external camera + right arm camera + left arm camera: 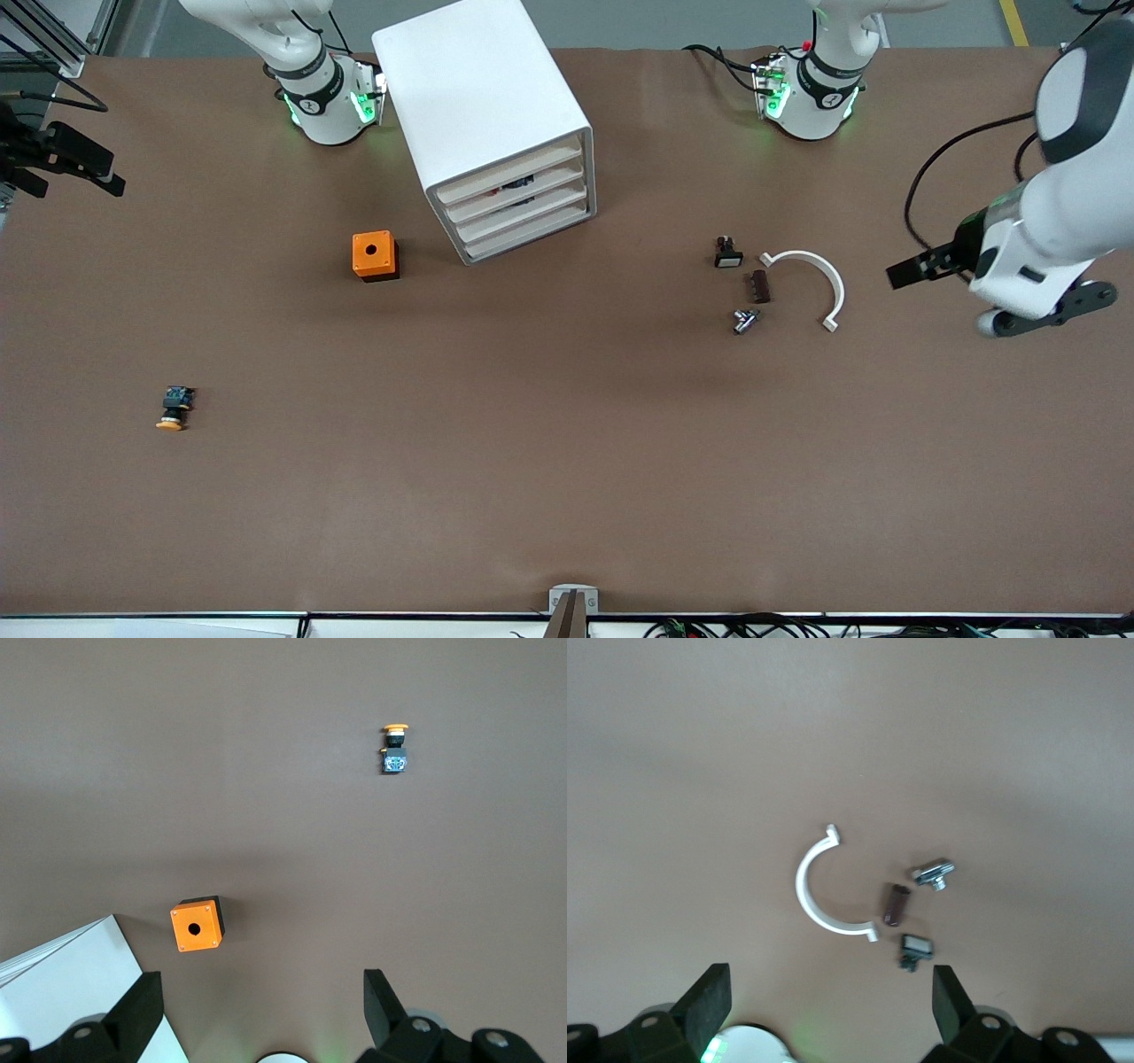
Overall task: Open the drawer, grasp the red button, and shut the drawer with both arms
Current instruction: 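Move the left gripper to the white cabinet's drawer handle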
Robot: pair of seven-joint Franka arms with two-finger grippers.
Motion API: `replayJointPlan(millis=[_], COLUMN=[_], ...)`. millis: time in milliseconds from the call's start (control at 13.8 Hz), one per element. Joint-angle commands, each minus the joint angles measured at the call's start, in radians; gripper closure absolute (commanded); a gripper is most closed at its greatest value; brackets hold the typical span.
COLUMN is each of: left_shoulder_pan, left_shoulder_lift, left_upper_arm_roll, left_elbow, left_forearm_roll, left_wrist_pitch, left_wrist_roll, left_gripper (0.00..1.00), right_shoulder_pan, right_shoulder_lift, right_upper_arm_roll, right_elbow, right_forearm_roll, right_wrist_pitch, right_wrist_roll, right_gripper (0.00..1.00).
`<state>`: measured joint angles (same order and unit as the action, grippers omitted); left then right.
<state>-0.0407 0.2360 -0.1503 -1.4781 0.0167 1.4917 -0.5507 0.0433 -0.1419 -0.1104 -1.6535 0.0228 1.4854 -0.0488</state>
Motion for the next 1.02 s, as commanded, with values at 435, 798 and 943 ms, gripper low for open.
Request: replayJointPlan(millis=[435, 798, 943], left_shoulder_pan=[-0.157, -0.243, -0.252], left_shoulder_lift=[0.242, 0.344, 0.387], left_upper_arm_roll=[0.000, 0.000, 0.000], left_elbow=[0.078, 0.078, 0.078], left_forearm_roll=[-0.129, -0.263, -0.342], left_wrist_pitch=[0.065, 0.065, 0.065], left_wrist_roll=[-0.562, -0.981, -1.157], left_gripper=[0.00, 0.00, 0.00], right_shoulder_pan=[0.001, 0.003, 0.003], right_shoulder_lift=[-0.027, -0.027, -0.027], right_upper_arm_roll=[0.001, 0.001, 0.001], right_elbow=[-0.019, -0.019, -0.019], right_forearm_roll=[-0.012, -0.012, -0.012], right_wrist_pitch=[0.021, 0.019, 0.019], right_wrist_roll=[0.004, 0.004, 0.004], right_gripper=[0.00, 0.00, 0.00])
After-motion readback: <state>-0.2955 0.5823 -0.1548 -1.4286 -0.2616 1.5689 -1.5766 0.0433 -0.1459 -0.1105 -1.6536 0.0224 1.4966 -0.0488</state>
